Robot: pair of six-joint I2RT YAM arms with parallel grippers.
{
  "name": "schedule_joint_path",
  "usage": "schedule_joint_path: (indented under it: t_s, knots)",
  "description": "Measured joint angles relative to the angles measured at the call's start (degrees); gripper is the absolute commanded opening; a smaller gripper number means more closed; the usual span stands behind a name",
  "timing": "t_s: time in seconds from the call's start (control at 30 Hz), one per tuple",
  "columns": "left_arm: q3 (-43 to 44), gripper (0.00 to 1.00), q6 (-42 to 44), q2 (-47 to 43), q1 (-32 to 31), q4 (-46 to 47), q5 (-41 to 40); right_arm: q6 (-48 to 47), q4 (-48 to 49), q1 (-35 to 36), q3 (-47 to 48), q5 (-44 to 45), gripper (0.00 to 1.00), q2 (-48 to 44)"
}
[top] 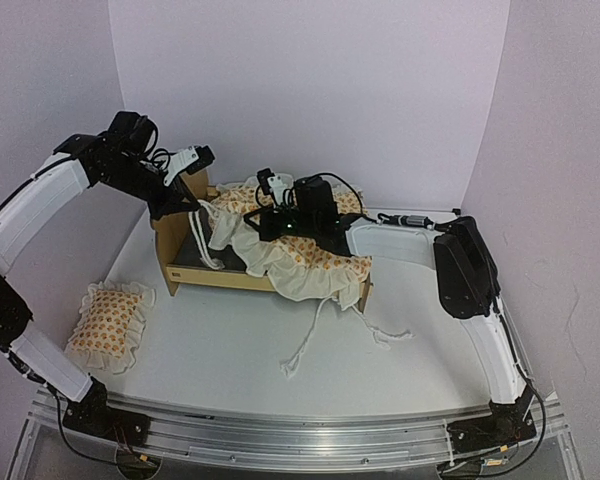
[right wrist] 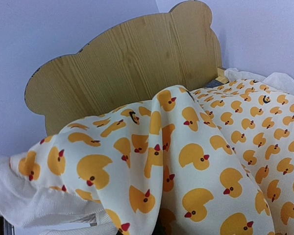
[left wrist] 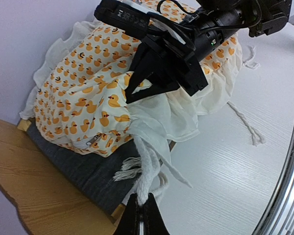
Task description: Set up the pet bed
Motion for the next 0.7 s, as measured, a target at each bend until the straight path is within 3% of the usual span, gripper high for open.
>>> schedule_joint_path:
  t_s: [0.1, 0.2, 0.27, 0.43, 0.6, 0.7]
  knots:
    - [-1.7, 0.0, -2.74, 0.36, 0.09, 0.05, 1.74, -0.47, -0.64, 0.0, -0.17, 0.52, 0.46, -0.02]
    - [-1.76, 0.0, -4.94, 1.38, 0.41, 0.09, 3.9, -1.15, -2.27, 0.0, -1.04, 1.46, 0.61, -0.32]
    - [-1.7, 0.0, -6.32, 2.52, 0.69, 0.06, 5.11, -1.83, -4.39, -0.01, -2.04, 1.7, 0.64, -1.18]
    - [-1.16, 0.0, -9.22, 5.81, 1.11, 0.07, 8.11, -4.81, -8.41, 1.04, -9.31, 2.83, 0.58, -9.41]
    - [-0.52, 0.0, -11.06, 6.62, 1.32, 0.08, 9.56, -6.01, -4.87, 6.49, -12.88, -0.28, 0.26, -17.36]
    - [0.71, 0.0, -11.5, 6.62, 1.51, 0.1, 9.92, -0.67, 1.41, 10.2, -10.15, -5.98, 0.24, -15.92]
